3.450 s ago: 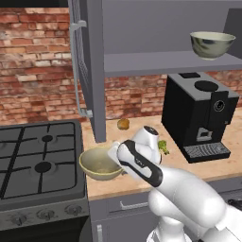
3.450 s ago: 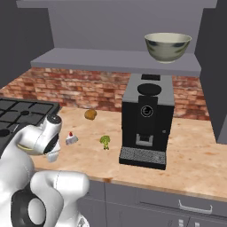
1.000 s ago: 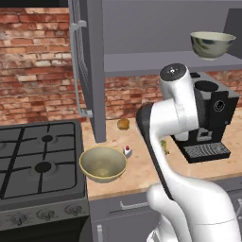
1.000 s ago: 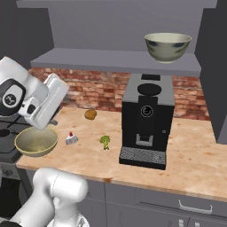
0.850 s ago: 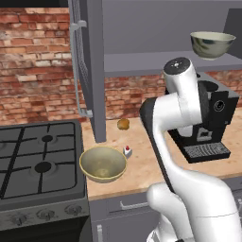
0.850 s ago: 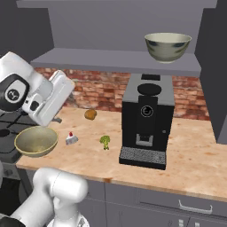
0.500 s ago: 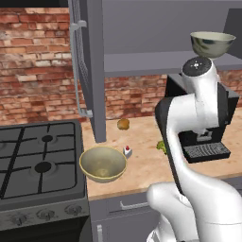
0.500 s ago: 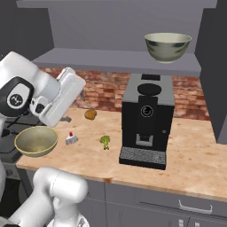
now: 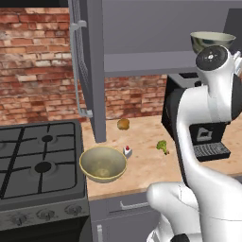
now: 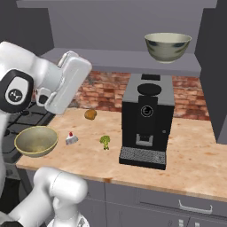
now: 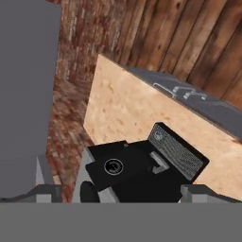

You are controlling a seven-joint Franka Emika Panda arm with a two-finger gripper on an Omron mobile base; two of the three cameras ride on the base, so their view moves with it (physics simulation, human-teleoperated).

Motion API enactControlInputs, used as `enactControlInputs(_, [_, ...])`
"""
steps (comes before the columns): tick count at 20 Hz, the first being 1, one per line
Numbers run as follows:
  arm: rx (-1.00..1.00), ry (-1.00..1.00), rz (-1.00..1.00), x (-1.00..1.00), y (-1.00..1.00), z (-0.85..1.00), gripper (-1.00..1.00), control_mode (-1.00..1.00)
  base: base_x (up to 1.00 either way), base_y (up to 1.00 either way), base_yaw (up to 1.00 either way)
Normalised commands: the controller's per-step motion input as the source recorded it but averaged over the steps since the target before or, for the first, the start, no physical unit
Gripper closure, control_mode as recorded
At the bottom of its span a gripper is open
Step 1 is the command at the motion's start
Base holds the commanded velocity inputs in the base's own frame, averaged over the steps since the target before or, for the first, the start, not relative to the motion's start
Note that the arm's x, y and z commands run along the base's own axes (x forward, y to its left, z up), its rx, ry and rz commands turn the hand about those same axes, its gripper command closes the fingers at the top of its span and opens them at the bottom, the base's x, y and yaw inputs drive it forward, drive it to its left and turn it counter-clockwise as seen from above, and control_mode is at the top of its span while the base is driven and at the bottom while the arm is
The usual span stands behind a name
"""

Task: Pick both bowls and place them on the counter. Then place the cake in one bowl and place the broccoli in the other bowl.

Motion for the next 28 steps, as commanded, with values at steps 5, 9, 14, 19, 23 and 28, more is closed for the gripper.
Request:
enactControlInputs(5, [0.00, -0.16, -0.10, 0.14, -0.17, 0.61, -1.00, -1.00, 0.00, 0.00, 0.00])
enactControlInputs(9, [0.00, -0.11, 0.00, 0.30, -0.21, 0.12, -1.00, -1.00, 0.00, 0.00, 0.00])
enactControlInputs(14, [0.00, 0.03, 0.05, 0.44, -0.22, -0.06, -1.00, -1.00, 0.00, 0.00, 0.00])
enactControlInputs(19, [0.00, -0.11, 0.12, 0.27, -0.15, 0.13, -1.00, -1.00, 0.00, 0.00, 0.00])
enactControlInputs(23, [-0.01, -0.17, 0.09, 0.20, -0.05, 0.11, -1.00, -1.00, 0.00, 0.00, 0.00])
enactControlInputs(28, [-0.06, -0.08, 0.03, 0.14, -0.02, 0.20, -1.00, -1.00, 0.00, 0.00, 0.00])
